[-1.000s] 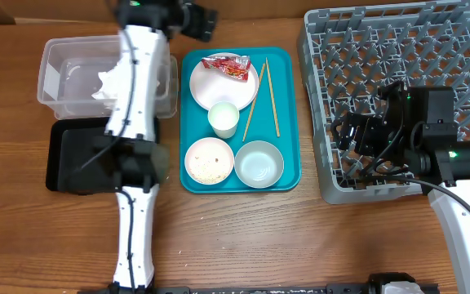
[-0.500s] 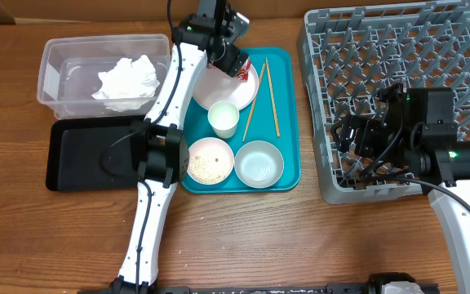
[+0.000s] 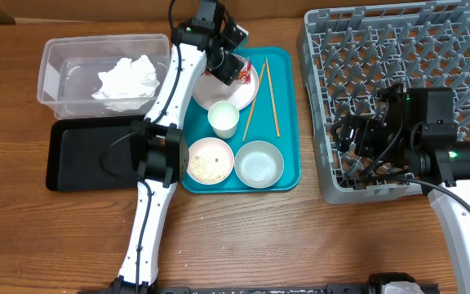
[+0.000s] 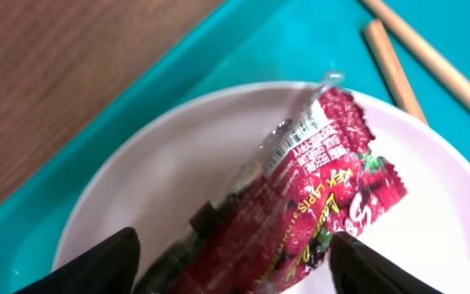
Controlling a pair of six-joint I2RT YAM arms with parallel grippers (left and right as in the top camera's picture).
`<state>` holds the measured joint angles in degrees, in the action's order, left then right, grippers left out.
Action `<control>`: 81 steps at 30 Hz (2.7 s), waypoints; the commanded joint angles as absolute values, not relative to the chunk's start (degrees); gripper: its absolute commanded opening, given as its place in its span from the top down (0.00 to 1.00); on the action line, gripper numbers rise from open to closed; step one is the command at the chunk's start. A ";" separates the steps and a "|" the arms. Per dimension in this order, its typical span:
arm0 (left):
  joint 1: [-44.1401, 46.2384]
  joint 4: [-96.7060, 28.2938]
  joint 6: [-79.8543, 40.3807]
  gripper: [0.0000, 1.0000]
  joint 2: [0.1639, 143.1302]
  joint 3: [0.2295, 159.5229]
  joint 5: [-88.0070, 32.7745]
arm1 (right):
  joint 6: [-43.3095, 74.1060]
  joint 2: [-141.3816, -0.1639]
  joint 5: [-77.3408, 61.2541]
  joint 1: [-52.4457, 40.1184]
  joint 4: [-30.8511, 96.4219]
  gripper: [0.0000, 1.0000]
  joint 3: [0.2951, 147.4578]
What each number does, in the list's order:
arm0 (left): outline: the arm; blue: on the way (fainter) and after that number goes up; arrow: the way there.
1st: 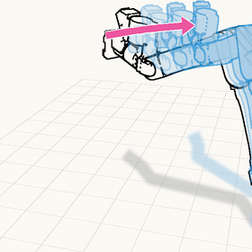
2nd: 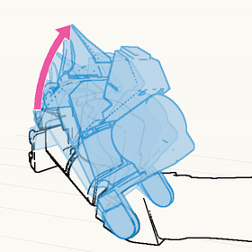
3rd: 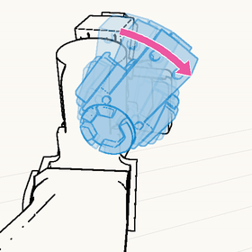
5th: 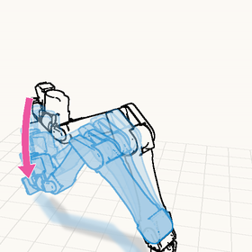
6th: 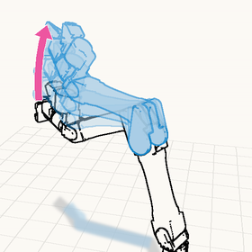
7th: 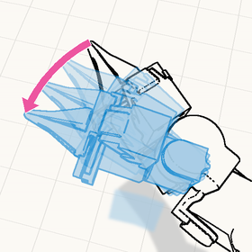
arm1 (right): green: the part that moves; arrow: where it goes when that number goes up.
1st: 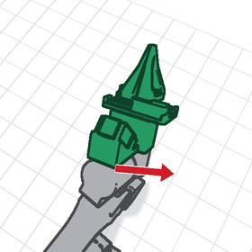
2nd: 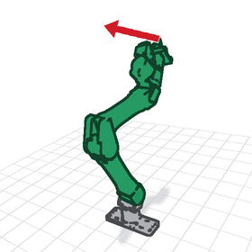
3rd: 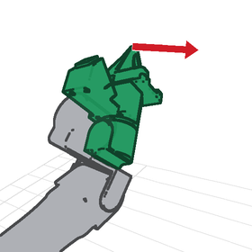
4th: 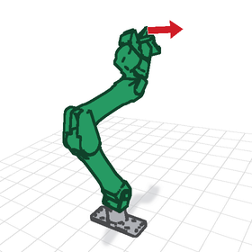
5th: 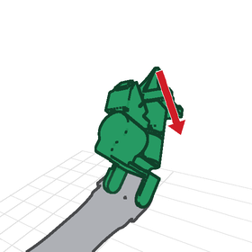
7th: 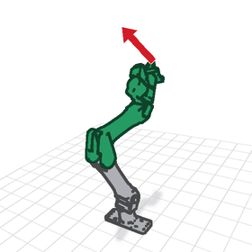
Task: Sort waste into correct bins and load items into the dishwasher
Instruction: 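Grasp the red snack wrapper on the plate with the left gripper, then move the wrapper left and release it into the clear bin, then grasp the rim of the pink rice bowl with the left gripper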
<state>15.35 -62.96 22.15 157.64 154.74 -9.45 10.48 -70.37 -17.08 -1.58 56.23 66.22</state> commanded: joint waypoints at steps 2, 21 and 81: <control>15.35 -64.79 24.25 0.28 159.11 154.95 -10.50 | 10.41 -70.43 -16.58 -1.91 55.90 0.00 67.72; 14.66 -72.44 15.68 0.96 155.37 156.83 -9.87 | 10.41 -70.43 -16.58 -1.91 55.92 0.00 67.72; 15.35 -96.79 0.93 0.00 100.92 125.93 -11.64 | 10.41 -70.43 -16.62 -1.91 55.16 0.00 67.75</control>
<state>11.90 -96.77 1.56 101.12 133.29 -11.64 10.48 -70.37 -16.97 -1.58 55.46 66.22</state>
